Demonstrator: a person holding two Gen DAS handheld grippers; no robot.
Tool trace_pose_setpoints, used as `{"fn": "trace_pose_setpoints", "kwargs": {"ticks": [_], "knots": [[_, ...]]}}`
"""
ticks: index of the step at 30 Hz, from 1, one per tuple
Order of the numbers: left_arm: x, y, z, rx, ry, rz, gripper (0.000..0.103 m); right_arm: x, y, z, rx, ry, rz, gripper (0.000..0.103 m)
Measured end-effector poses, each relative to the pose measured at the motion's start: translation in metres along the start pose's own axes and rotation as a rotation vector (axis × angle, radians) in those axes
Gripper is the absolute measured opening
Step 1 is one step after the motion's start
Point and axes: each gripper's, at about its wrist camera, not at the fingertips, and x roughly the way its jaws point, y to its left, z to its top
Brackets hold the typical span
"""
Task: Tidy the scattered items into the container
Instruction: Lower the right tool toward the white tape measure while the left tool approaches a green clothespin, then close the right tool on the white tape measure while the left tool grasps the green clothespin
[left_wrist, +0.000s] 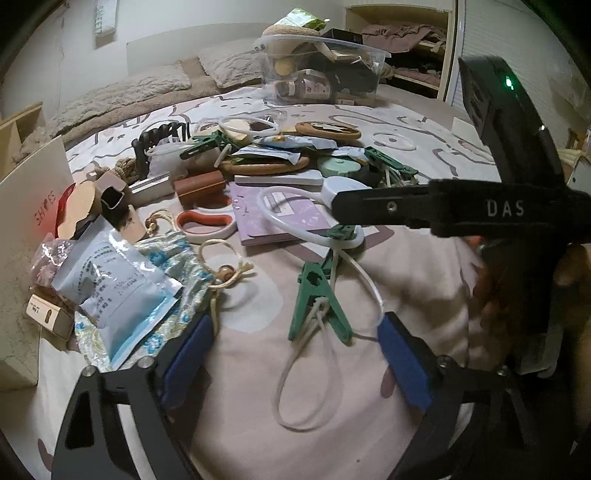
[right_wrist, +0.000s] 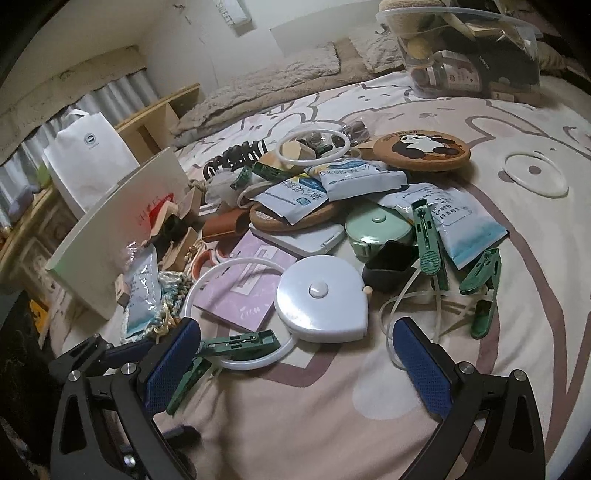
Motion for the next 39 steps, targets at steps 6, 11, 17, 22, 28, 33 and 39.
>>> {"fn": "trace_pose_setpoints", "kwargs": {"ticks": [6, 11, 17, 22, 28, 33, 39], "knots": [[-0.013, 0.002, -0.008, 0.041, -0.002, -0.091, 0.085, 0.001, 0.0, 0.0, -0.013, -0.002, 0.001, 0.103], [-0.018, 0.012, 0.0, -0.034, -0.043, -0.048, 0.083, 0.002, -0.006, 0.001, 0.017, -0.011, 0.007, 0.103], [-0.012, 0.014, 0.003, -0.051, -0.057, 0.011, 0.071, 0.003, -0.002, 0.001, 0.012, -0.019, -0.022, 0.103], [-0.009, 0.005, 0.005, -0.008, -0.058, 0.025, 0.062, 0.005, 0.004, -0.001, -0.02, -0.023, -0.069, 0.103], [-0.004, -0.009, 0.006, 0.033, -0.054, 0.023, 0.062, 0.003, 0.001, -0.001, -0.002, -0.033, -0.061, 0.103], [0.0, -0.015, 0.007, 0.053, -0.046, 0.032, 0.06, 0.0, -0.001, -0.001, 0.018, -0.057, -0.041, 0.103], [0.002, 0.0, 0.008, -0.031, -0.03, 0.037, 0.042, 0.001, 0.005, -0.002, -0.015, -0.07, -0.095, 0.092]]}}
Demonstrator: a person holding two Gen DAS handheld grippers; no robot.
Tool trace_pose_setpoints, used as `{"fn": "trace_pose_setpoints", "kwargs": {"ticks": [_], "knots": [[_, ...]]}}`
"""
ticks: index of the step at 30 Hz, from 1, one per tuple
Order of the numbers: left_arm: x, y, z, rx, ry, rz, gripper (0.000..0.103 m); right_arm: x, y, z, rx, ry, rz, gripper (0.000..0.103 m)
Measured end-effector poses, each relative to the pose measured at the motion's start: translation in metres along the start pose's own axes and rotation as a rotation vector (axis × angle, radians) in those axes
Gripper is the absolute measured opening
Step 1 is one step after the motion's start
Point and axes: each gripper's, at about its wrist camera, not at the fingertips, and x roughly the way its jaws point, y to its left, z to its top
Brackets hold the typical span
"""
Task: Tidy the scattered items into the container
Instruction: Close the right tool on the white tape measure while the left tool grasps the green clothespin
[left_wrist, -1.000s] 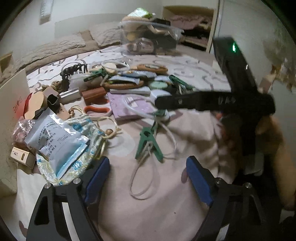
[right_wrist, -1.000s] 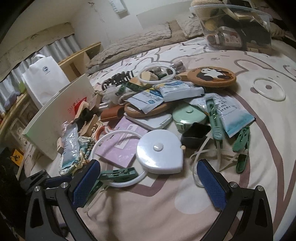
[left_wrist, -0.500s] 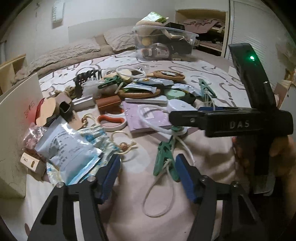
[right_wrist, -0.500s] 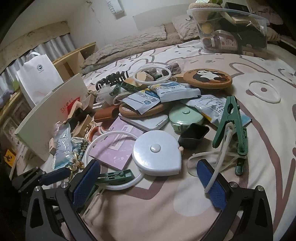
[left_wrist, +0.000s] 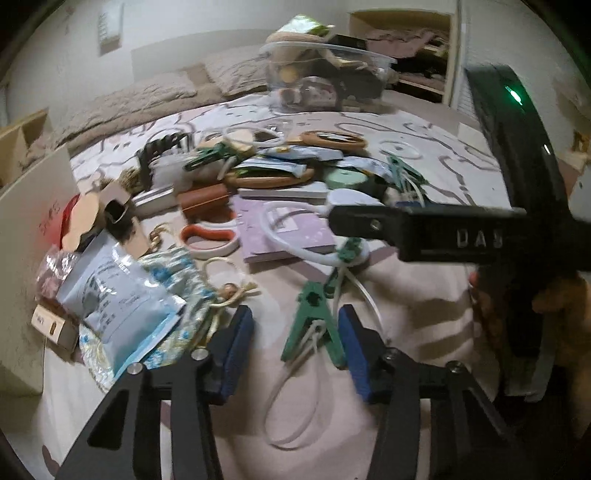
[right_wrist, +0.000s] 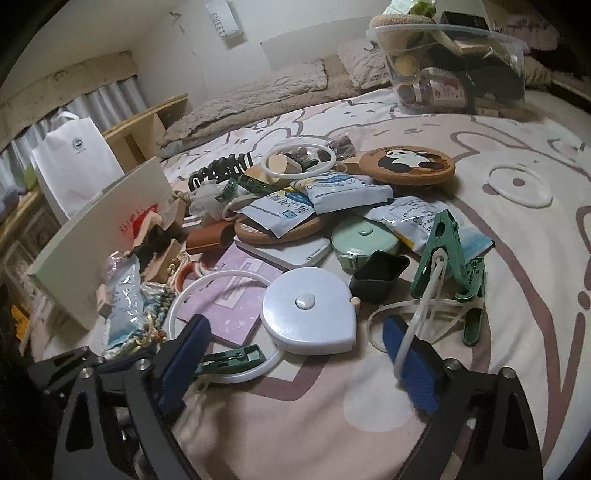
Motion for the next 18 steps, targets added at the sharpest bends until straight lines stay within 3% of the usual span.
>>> {"fn": "trace_pose_setpoints", "kwargs": {"ticks": [2, 9, 11, 13, 18], "knots": [[-0.001, 0.004, 0.0, -0.022, -0.001, -0.005, 0.039, 0.001, 0.002, 0.0, -0.011, 0.001, -0.015, 0.086], [0.0, 0.005, 0.0, -0.036, 0.0, -0.019, 0.034, 0.011, 0.015, 0.003, -0.099, 0.024, -0.087, 0.08], [-0.001, 0.005, 0.001, -0.038, 0.0, -0.024, 0.034, 0.011, 0.012, 0.003, -0.085, 0.02, -0.097, 0.065], [0.0, 0.005, 0.001, -0.036, 0.001, -0.025, 0.032, 0.011, 0.009, 0.002, -0.073, 0.015, -0.102, 0.058], [-0.002, 0.001, 0.0, -0.016, -0.003, -0.026, 0.031, 0.007, 0.013, 0.001, -0.093, -0.004, -0.099, 0.056]]}}
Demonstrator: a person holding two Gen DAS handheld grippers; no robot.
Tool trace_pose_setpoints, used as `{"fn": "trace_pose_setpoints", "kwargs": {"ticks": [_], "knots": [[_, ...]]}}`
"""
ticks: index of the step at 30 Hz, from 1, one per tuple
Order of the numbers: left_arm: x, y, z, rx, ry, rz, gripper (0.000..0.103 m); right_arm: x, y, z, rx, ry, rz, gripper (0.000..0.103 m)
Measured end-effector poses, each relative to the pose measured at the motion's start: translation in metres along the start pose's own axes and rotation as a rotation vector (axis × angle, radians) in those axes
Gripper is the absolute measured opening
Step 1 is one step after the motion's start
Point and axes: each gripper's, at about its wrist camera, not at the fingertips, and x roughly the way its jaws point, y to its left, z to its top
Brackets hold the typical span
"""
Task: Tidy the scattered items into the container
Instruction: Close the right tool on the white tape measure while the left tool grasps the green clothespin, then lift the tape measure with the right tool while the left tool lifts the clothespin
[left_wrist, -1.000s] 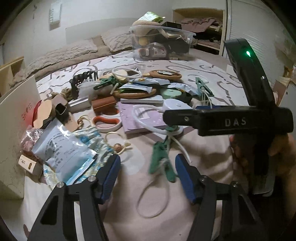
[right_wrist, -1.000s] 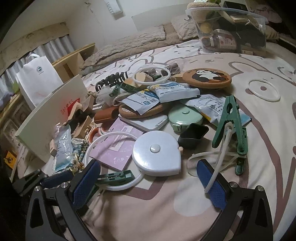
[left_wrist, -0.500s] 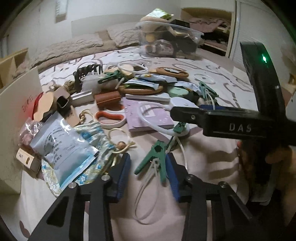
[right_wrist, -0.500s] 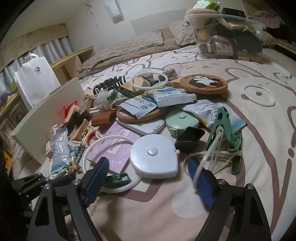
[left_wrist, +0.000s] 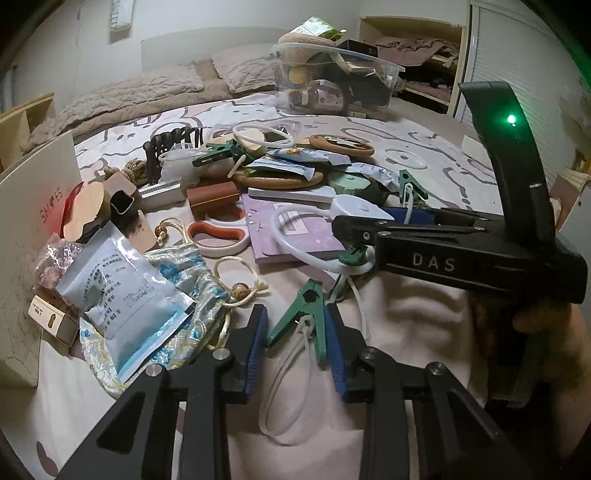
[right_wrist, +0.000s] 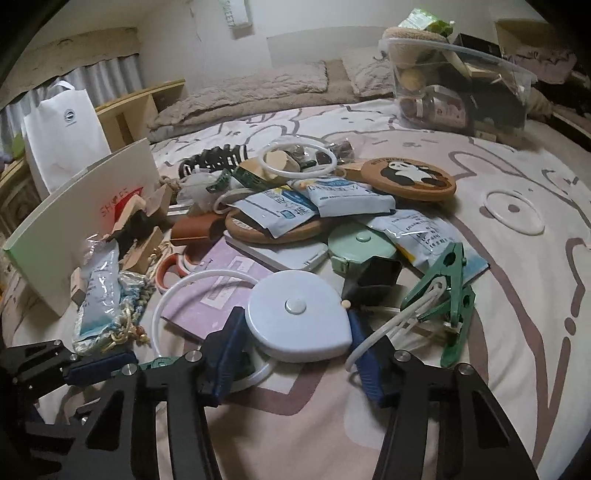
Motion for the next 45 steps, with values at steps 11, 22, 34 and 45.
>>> {"fn": "trace_pose_setpoints", "kwargs": {"ticks": [11, 22, 34, 45], "knots": [[-0.011, 0.005, -0.002, -0.03, -0.044, 0.013, 0.03, -0.016, -0.006, 0.001, 0.031, -0.05, 0.082, 0.056], [-0.021, 0.016, 0.003, -0.061, -0.089, 0.038, 0.03, -0.037, -0.019, 0.01, 0.068, -0.124, 0.099, 0.056], [-0.032, 0.015, 0.017, -0.044, -0.143, 0.061, 0.03, -0.058, -0.021, 0.018, 0.026, -0.178, 0.066, 0.056], [-0.053, 0.018, 0.047, -0.039, -0.227, 0.078, 0.03, -0.074, -0.011, 0.03, -0.009, -0.239, 0.075, 0.056]]}}
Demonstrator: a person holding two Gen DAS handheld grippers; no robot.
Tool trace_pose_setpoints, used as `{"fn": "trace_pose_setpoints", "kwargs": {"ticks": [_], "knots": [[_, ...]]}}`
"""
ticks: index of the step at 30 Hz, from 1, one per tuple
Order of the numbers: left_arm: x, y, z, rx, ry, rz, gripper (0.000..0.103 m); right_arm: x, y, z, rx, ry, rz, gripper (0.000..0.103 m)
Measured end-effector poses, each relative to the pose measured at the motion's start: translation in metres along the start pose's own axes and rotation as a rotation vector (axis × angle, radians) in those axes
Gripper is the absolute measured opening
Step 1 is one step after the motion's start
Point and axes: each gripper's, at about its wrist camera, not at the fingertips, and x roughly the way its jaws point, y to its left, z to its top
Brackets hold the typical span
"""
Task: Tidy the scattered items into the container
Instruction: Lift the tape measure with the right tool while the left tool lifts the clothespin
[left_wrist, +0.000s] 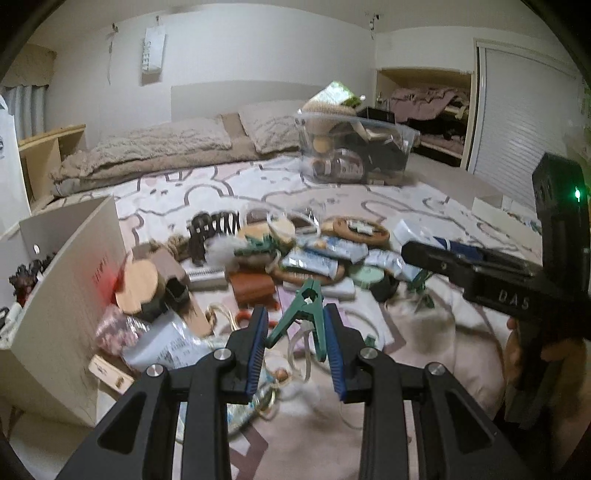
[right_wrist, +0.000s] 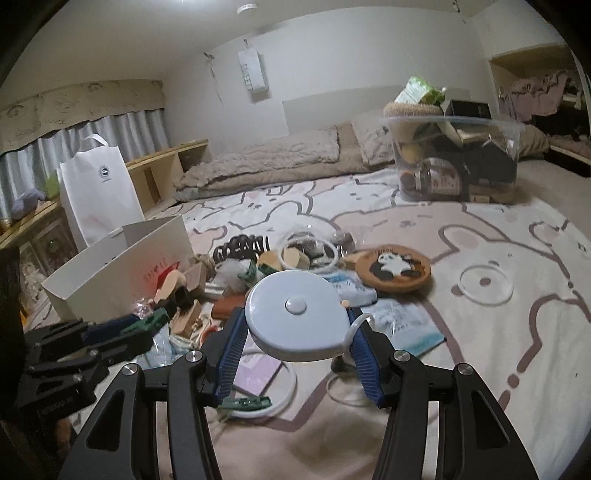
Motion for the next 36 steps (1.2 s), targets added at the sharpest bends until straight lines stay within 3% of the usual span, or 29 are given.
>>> {"fn": "trace_pose_setpoints", "kwargs": {"ticks": [30, 36], "knots": [[-0.022, 0.028, 0.109, -0.028, -0.223, 0.0, 0.03, -0.022, 0.007, 0.089, -0.057, -0.177, -0.039, 0.056], [-0.026, 0.038, 0.111, -0.049, -0.248, 0.0, 0.03, -0.011, 0.007, 0.086, -0.04, -0.129, 0.006, 0.056]]}}
